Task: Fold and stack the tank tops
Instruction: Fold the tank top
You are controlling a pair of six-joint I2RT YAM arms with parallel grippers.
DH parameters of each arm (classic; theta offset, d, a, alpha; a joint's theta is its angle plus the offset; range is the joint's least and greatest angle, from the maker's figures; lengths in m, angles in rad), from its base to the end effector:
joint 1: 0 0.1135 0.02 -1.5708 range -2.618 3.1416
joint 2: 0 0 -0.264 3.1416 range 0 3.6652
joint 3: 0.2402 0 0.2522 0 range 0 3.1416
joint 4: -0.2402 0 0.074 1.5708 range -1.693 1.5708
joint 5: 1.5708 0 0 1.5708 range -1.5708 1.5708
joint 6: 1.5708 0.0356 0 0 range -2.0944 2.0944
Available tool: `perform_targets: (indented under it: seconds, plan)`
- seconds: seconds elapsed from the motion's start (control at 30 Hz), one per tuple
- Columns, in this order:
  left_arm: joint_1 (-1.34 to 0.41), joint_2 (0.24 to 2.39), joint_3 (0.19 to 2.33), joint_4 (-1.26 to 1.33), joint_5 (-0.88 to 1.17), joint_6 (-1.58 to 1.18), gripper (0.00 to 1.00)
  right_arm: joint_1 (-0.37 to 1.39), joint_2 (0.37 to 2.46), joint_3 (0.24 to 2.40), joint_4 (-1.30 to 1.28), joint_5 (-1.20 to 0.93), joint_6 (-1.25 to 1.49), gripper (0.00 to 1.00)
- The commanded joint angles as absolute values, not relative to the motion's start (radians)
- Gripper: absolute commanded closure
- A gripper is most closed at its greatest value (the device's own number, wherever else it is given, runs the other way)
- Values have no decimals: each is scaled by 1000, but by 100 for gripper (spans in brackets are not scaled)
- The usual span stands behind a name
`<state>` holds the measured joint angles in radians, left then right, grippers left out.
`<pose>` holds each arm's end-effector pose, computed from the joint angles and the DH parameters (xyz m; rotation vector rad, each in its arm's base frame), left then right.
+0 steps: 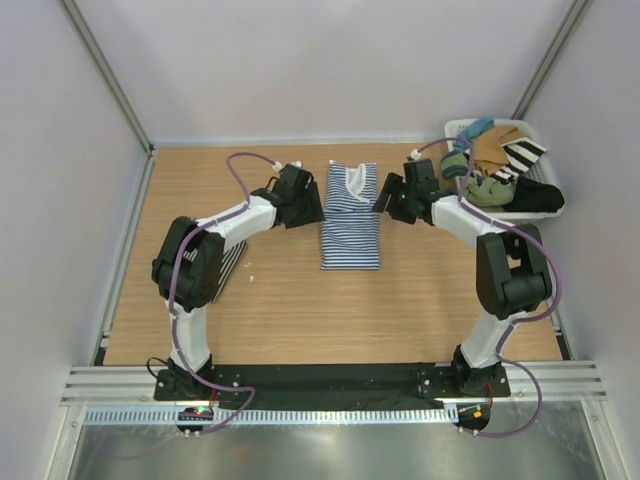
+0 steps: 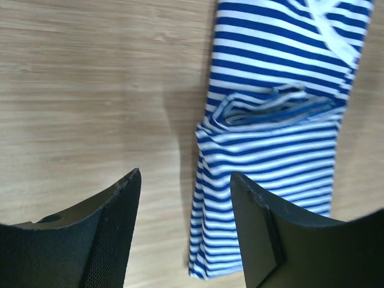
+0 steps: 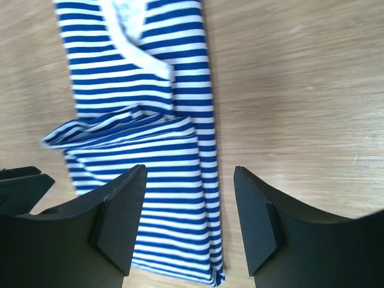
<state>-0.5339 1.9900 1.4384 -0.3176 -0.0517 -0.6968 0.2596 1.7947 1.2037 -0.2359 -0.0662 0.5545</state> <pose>0.3782 -0.2214 0.1937 -0.2268 2.4886 -0.4751 0.3760 0.1023 0.2037 0.3281 2.4238 0.4521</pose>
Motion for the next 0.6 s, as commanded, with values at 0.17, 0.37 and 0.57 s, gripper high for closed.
perform_targets:
  seconds: [0.17,0.37,0.57]
  plan:
    - [-532,1899,1449,-216,35,-626,42,262,1819,1280,-164,-213,473,45]
    - [-514,1966,1512,-225,58,-595,42,261,1927,1379,-239,-187,411,43]
    - [-505,2038,1578,-247,89,-563,43,262,1983,1402,-252,-181,396,52]
